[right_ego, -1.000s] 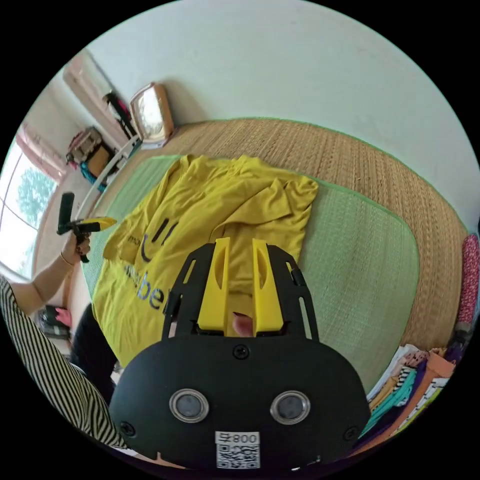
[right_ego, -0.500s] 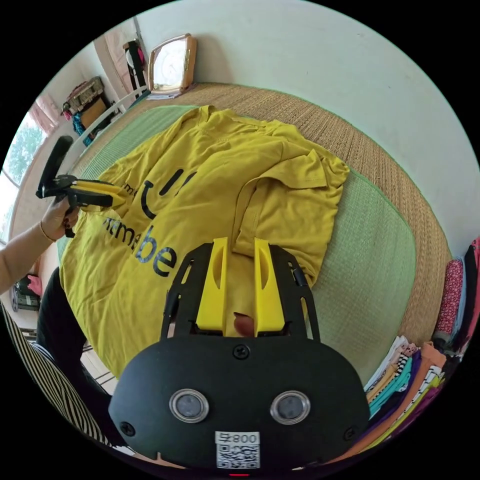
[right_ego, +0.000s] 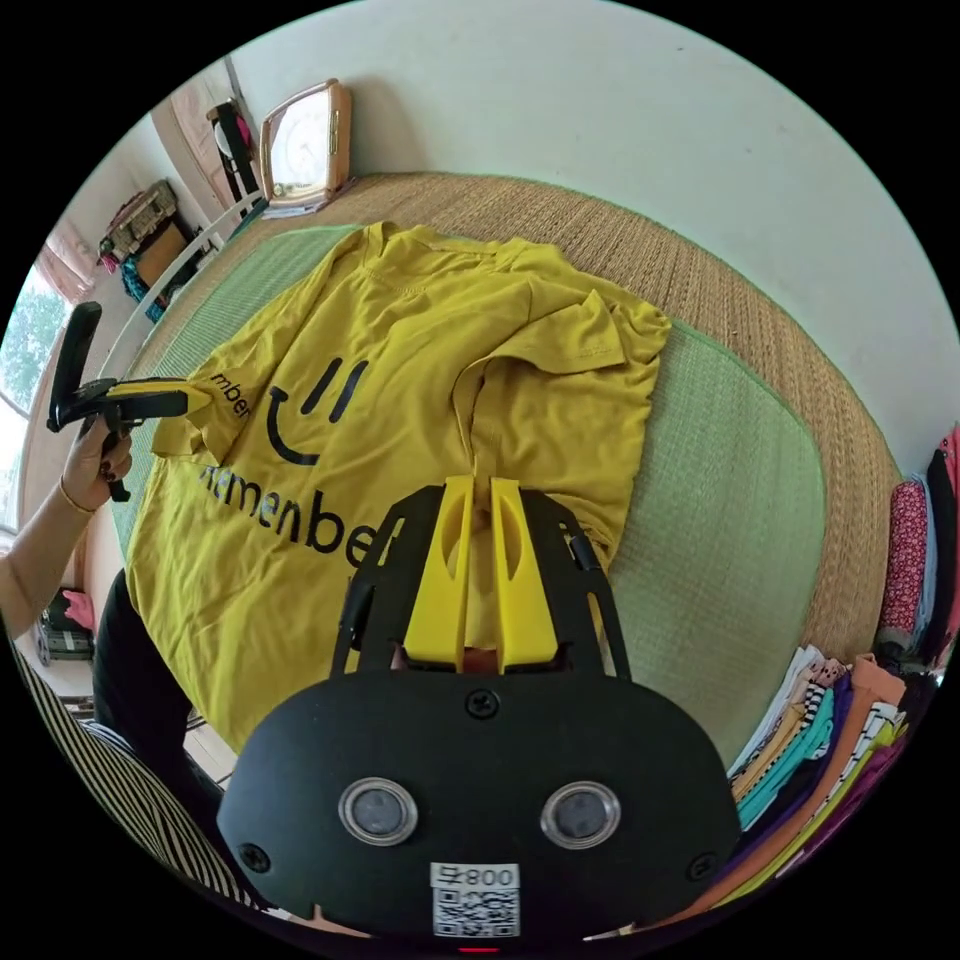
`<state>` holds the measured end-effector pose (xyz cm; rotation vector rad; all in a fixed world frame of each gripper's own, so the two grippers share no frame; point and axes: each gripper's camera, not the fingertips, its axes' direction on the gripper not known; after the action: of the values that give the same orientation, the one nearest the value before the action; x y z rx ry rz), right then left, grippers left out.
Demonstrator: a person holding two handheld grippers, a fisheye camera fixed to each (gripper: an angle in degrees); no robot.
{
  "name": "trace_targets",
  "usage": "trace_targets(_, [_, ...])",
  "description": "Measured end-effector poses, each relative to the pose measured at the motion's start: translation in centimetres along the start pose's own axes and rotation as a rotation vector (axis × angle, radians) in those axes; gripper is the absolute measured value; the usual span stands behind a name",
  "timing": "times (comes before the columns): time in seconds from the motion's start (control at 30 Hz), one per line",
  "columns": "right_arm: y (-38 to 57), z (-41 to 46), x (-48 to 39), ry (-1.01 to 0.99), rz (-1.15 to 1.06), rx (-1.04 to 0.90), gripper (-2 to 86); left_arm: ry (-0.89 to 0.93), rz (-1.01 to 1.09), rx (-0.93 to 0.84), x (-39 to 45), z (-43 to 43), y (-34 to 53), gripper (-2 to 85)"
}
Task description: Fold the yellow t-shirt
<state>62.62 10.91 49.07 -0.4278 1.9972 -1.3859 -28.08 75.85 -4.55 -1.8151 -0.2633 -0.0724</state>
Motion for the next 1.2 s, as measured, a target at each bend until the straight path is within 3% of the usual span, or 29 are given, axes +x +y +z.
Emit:
trace_targets(0.23, [0.3,-10.6,8.9,0.036,0.174,0.148,1.9,-0.140,-0.181,0.257,-7.9,-10.3,-2.8,1.4])
trace_targets(0.33, [1.8,-12.1,15.4,0.145,0.325,0.107,1.0,-0.173,-0.382,0.299,-13.6,-11.6,-2.5,2.1])
trace_targets(0.43, [5.2,-11.2,22.3,0.132,0.564,0.034,0.6,-0.130,-0.601,0.340,-17.8,-10.6,-0.4,3.5])
trace_targets(0.53, [8.4,-11.1,24.5,0.030,0.680,0.091,1.6,-0.077,-0.642,0.399,-18.0,-8.9,1.2,4.7])
trace_targets(0.6, [8.3,-11.1,23.2,-0.017,0.609,0.139,2.5,-0.127,-0.631,0.398,-17.2,-8.0,1.5,5.2])
trace_targets(0.9, [-2.0,-5.6,19.9,0.060,0.380,0.023,7.7,-0.380,-0.482,0.444,-11.0,-6.1,0.1,5.5])
trace_targets(1.03, [-2.7,-1.5,20.9,-0.043,0.394,-0.061,5.7,-0.248,-0.398,0.476,-9.4,-4.1,0.1,4.6])
trace_targets(1.1, [-1.8,-2.4,19.4,-0.085,0.366,0.027,3.1,-0.164,-0.344,0.472,-8.3,-2.5,-0.4,4.4])
trace_targets(1.2, [0.1,-5.0,11.9,-0.170,0.138,0.160,2.5,-0.053,-0.219,0.400,-5.6,0.9,-2.3,4.3])
